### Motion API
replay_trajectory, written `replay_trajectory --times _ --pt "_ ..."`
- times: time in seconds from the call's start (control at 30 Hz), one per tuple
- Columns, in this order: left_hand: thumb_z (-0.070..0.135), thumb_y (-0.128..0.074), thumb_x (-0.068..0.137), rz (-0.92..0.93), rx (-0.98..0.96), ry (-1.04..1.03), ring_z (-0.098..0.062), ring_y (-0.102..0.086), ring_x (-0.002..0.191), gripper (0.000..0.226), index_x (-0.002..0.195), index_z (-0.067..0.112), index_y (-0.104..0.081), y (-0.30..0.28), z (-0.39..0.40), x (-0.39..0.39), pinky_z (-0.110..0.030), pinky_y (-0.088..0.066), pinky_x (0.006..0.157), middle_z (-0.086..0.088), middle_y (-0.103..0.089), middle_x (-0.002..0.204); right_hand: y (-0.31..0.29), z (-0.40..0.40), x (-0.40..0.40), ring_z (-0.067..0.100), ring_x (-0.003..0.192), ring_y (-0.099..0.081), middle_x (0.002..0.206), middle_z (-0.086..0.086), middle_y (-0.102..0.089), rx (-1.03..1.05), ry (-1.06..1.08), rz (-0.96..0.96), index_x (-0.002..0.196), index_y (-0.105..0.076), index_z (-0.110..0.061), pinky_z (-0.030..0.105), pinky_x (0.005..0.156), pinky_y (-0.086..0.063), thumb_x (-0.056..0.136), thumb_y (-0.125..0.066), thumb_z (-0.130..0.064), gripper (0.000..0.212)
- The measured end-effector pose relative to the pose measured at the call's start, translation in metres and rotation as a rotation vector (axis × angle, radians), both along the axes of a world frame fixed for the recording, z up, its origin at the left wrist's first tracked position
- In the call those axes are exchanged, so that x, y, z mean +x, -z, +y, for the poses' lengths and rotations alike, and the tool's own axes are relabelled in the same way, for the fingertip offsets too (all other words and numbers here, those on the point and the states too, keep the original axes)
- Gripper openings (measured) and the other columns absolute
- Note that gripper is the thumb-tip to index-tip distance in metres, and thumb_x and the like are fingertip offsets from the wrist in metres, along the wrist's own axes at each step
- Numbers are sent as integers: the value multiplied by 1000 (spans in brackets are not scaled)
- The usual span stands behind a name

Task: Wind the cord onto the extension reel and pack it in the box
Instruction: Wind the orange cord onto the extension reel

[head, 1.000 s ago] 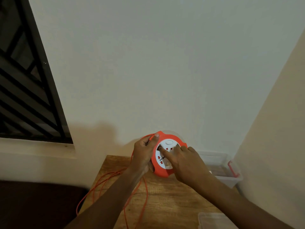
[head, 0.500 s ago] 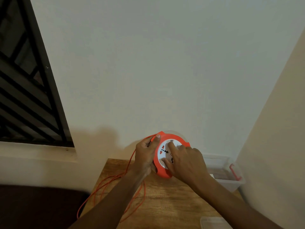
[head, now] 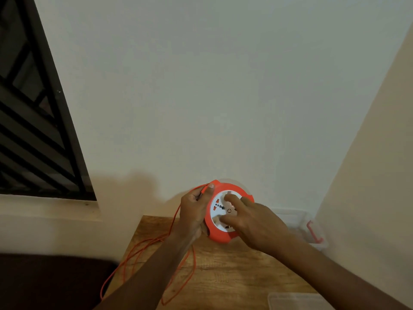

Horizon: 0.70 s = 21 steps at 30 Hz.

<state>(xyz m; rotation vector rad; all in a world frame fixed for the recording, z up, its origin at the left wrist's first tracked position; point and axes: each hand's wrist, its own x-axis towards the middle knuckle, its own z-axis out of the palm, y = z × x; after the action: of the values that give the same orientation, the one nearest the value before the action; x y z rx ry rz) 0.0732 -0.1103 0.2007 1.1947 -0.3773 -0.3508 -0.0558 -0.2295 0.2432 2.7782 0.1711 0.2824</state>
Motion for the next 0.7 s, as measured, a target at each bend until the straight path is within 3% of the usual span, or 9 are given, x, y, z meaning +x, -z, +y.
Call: replay_trajectory --times 0.07,0.2,0.37,0.5,0.6,0.7 --pt "33 -67 97 1 -8 18 -27 -80 88 16 95 29 -83 -1 -1 -1 -36 -66 69 -5 -83 98 -2 -1 0 33 94 -59 139 18 -43 -67 -45 35 123 -51 -31 40 58 -55 76 -68 -8 54" --pt "31 -66 99 -6 -8 55 -26 -81 86 18 93 30 -83 -3 1 -4 -31 -64 64 -5 -83 96 -11 -1 1 32 92 -61 130 17 -50 -148 -31 71 127 -52 -38 39 61 -54 79 -71 -16 56" --pt "32 -65 99 29 -4 86 -24 -81 83 22 88 35 -84 -6 3 -5 -29 -63 60 -2 -83 94 -11 -2 5 35 95 -59 141 26 -34 -155 -57 147 142 -31 -36 42 66 -53 93 -58 -19 57" --pt "36 -69 94 30 10 76 -26 -81 82 15 90 33 -84 -5 3 -3 -31 -63 60 -4 -83 94 -8 -2 11 34 79 -65 122 24 -55 -219 -53 103 145 -26 -32 35 55 -46 90 -63 -27 67" --pt "44 -71 89 20 4 60 -27 -81 84 17 94 33 -83 -6 3 -2 -33 -64 62 -4 -83 97 1 -1 15 34 83 -69 112 15 -67 -116 54 -50 147 -24 -23 38 63 -53 93 -51 -48 66" --pt "47 -71 84 -15 -27 46 -26 -81 85 21 95 33 -83 -8 2 -2 -32 -64 62 -3 -83 97 11 3 19 31 86 -69 111 12 -69 -12 133 -125 149 -23 -19 40 68 -55 94 -42 -54 68"
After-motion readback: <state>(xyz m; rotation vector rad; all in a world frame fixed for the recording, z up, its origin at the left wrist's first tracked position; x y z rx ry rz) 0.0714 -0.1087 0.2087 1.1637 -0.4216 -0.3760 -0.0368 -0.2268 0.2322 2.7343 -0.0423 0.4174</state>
